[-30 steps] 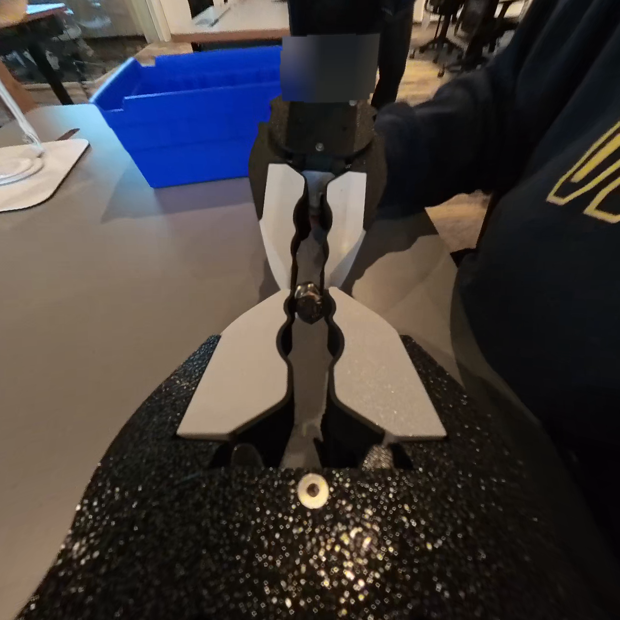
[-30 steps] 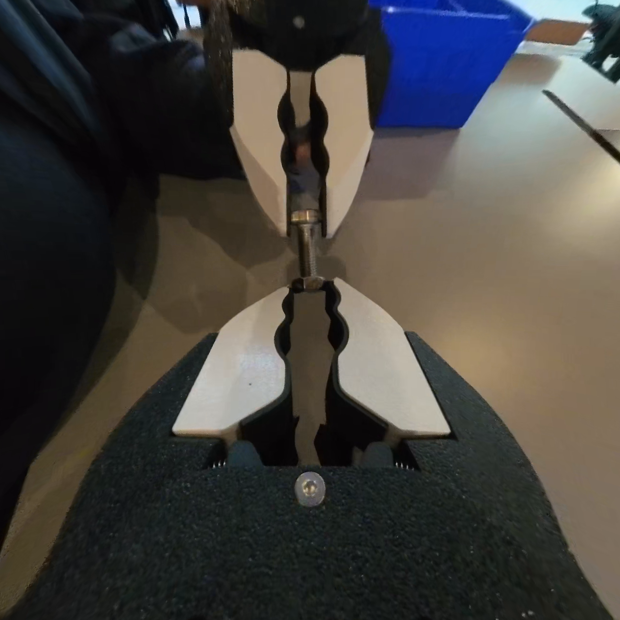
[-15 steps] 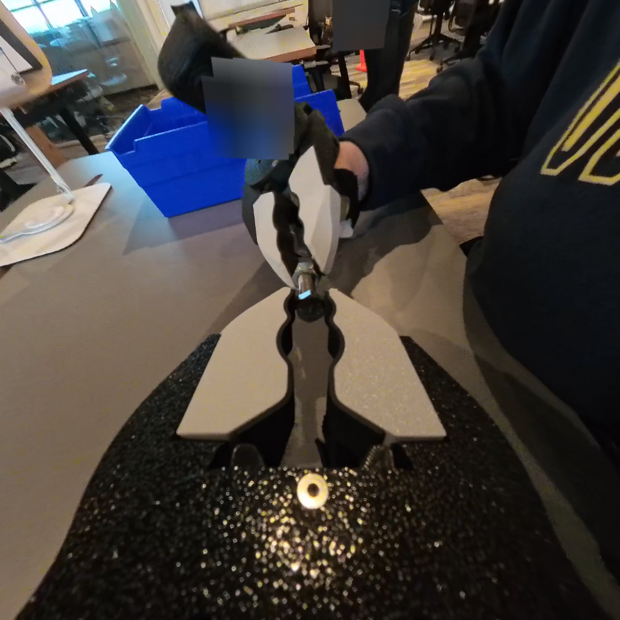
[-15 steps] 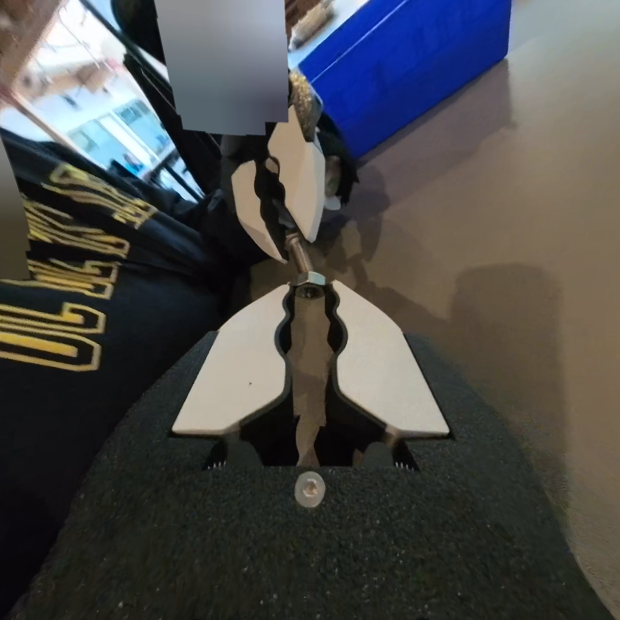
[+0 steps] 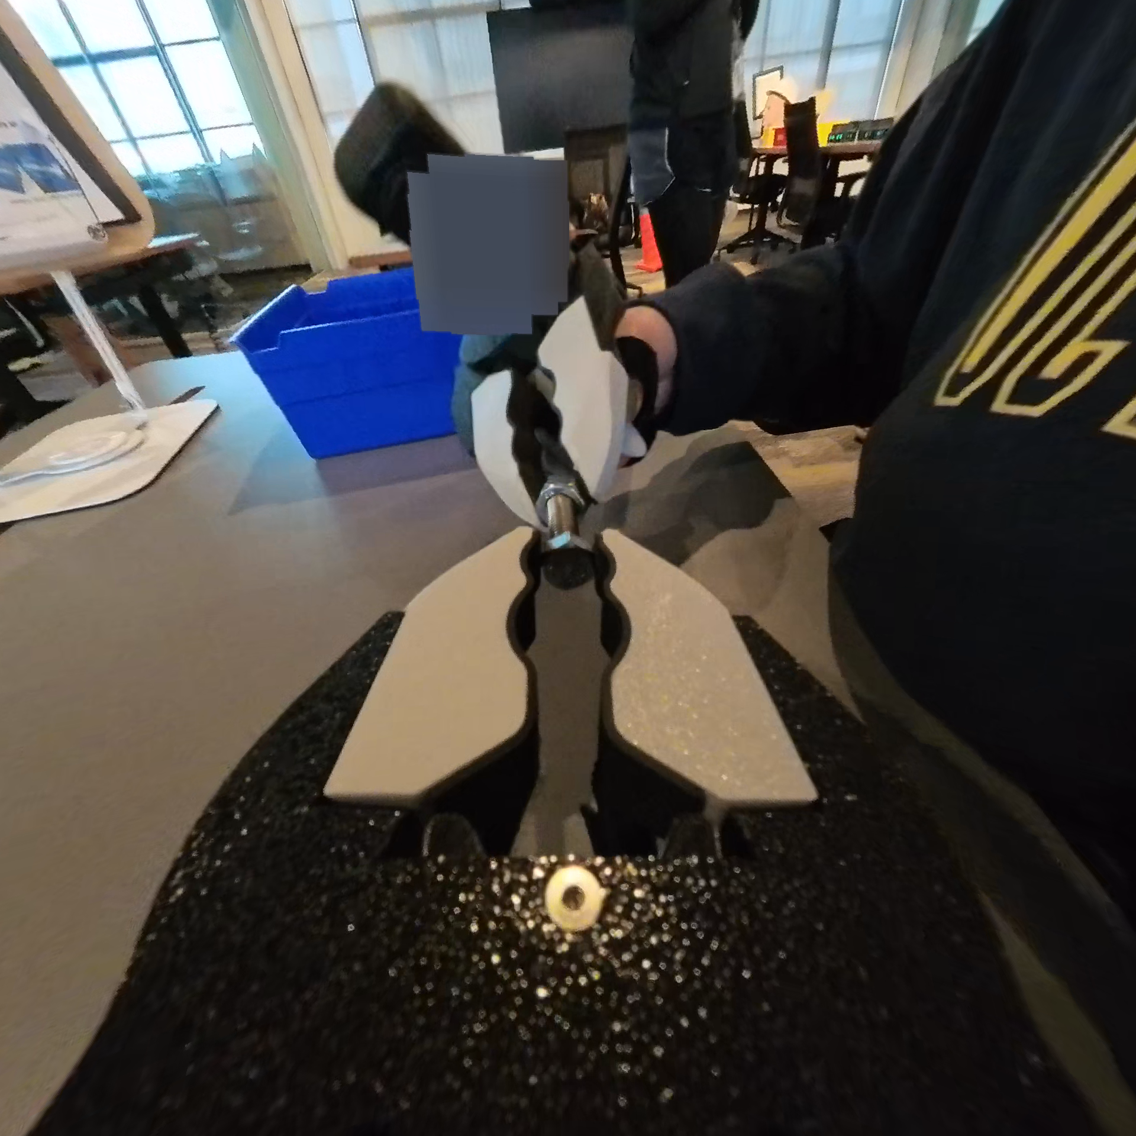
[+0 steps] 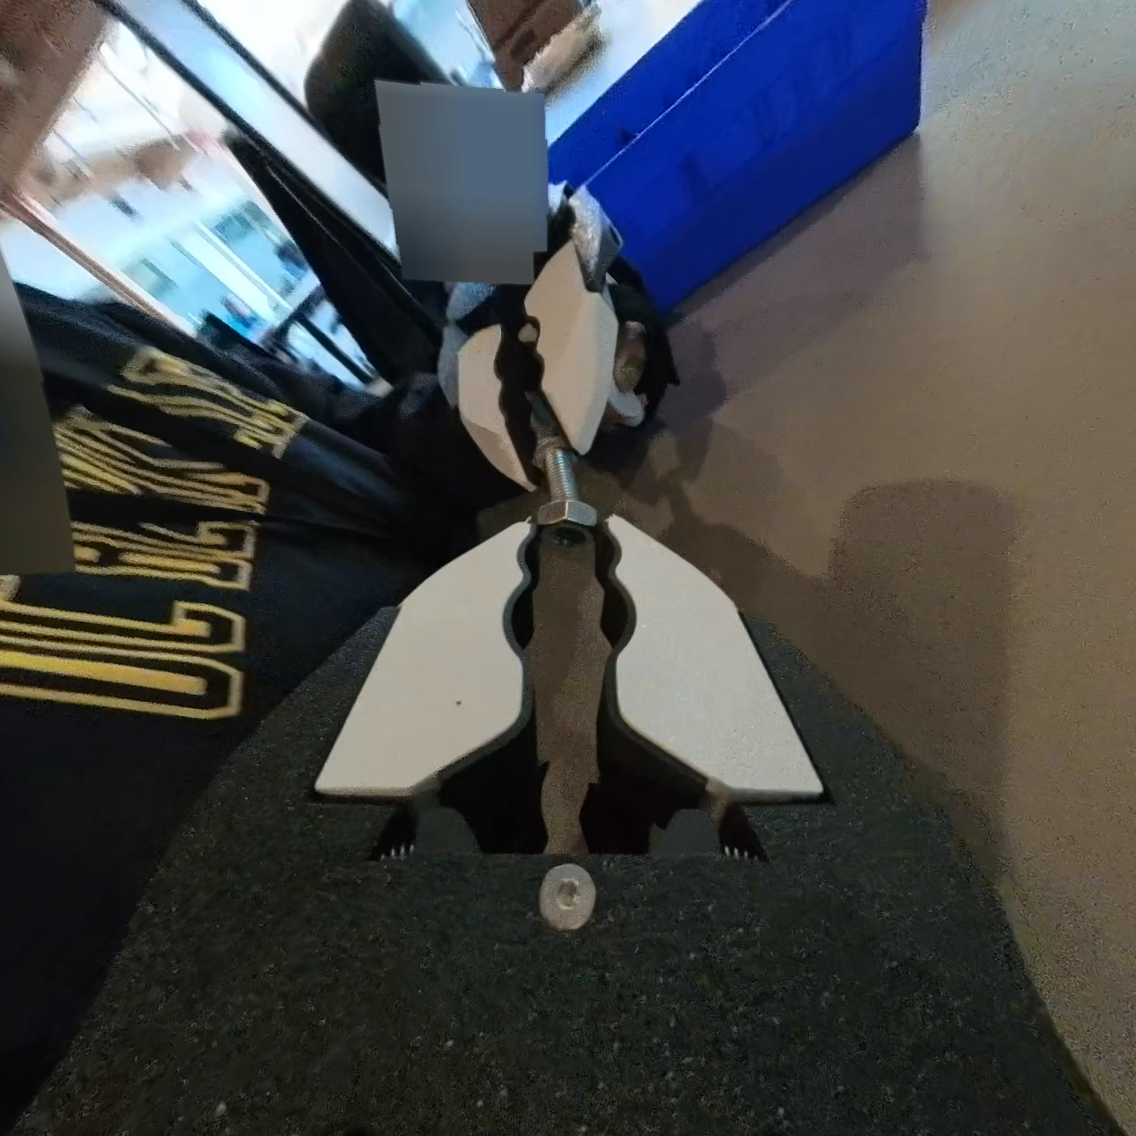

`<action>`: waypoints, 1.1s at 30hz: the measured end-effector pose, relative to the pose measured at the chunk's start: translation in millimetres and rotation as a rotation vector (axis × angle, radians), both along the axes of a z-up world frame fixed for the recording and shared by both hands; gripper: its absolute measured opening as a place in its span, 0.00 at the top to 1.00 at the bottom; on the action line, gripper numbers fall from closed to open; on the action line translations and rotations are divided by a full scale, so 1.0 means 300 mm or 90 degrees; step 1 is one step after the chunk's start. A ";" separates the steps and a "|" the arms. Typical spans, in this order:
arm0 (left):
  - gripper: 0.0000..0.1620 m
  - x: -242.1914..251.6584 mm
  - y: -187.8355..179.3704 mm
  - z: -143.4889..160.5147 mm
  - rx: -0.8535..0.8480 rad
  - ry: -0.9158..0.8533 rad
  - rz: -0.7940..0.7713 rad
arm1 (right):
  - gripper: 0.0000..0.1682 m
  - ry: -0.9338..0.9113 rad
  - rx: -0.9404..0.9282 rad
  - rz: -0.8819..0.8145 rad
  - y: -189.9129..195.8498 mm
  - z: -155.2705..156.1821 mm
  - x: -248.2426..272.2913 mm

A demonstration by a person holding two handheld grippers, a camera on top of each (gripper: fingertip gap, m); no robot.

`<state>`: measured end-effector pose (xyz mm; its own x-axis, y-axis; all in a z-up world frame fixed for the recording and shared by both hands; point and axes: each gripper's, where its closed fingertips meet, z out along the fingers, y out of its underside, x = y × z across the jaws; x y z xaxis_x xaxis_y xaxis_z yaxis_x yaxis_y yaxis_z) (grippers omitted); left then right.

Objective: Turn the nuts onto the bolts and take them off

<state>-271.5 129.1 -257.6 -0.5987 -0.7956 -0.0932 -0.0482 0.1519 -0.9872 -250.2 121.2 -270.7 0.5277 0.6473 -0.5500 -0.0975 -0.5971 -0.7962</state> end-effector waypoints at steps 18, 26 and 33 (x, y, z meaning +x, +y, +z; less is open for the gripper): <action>0.90 0.039 -0.018 -0.050 -0.034 0.070 -0.004 | 0.89 -0.530 0.348 0.126 -0.004 0.017 0.035; 0.91 0.053 -0.014 -0.066 -0.037 0.082 0.015 | 0.89 -0.844 0.405 0.281 0.005 -0.004 0.066; 0.90 0.062 0.017 -0.030 -0.041 0.017 0.063 | 0.89 -0.692 0.085 0.265 0.019 0.023 0.066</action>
<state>-252.7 134.2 -266.5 -0.5180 -0.8551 -0.0244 -0.0866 0.0808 -0.9930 -230.4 126.9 -263.9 0.4117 0.8995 0.1462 0.8567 -0.3273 -0.3987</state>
